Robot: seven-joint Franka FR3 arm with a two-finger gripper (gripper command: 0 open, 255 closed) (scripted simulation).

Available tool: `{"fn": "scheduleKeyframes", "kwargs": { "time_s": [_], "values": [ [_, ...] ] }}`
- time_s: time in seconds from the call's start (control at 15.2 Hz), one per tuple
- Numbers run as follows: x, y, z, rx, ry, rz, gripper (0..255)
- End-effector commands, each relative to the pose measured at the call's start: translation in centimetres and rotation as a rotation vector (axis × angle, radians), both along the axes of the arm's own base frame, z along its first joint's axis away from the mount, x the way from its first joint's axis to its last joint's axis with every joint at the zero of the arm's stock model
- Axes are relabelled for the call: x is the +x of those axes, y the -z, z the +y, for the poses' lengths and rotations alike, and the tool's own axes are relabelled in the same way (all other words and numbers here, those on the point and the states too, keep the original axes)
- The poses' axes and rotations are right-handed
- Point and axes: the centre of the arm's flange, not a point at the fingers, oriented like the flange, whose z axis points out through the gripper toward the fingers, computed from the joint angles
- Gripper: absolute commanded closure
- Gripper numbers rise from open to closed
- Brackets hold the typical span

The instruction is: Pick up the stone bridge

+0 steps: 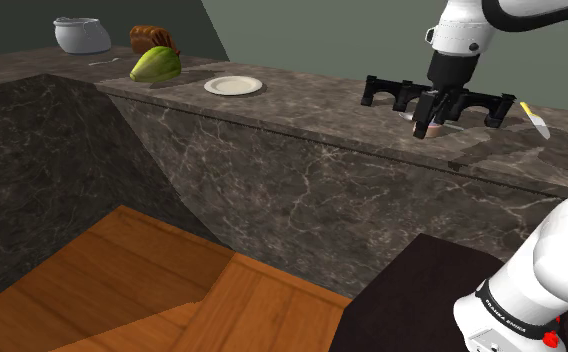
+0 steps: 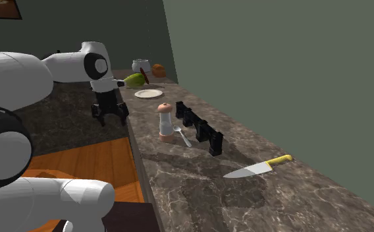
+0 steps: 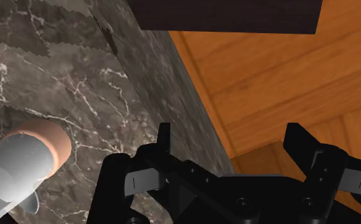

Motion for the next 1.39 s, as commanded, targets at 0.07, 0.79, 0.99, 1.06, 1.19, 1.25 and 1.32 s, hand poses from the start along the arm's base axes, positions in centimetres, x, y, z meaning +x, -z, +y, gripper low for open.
{"fn": "scheduleKeyframes", "kwargs": {
  "time_s": [0.07, 0.79, 0.99, 1.06, 1.19, 1.25, 1.32],
  "values": [
    [0.2, 0.0, -1.3, 0.001, -0.013, -0.002, 0],
    [3.0, -0.5, -15.6, 0.017, -0.158, -0.027, 0],
    [4.2, -0.6, -19.5, 0.021, -0.197, -0.034, 0],
    [4.6, -0.6, -20.7, 0.023, -0.21, -0.037, 0],
    [5.4, -0.7, -23.2, 0.026, -0.237, -0.041, 0],
    [5.9, -0.7, -24.5, 0.027, -0.25, -0.043, 0],
    [6.4, -0.7, -25.7, 0.029, -0.263, -0.046, 0]
  ]
}}
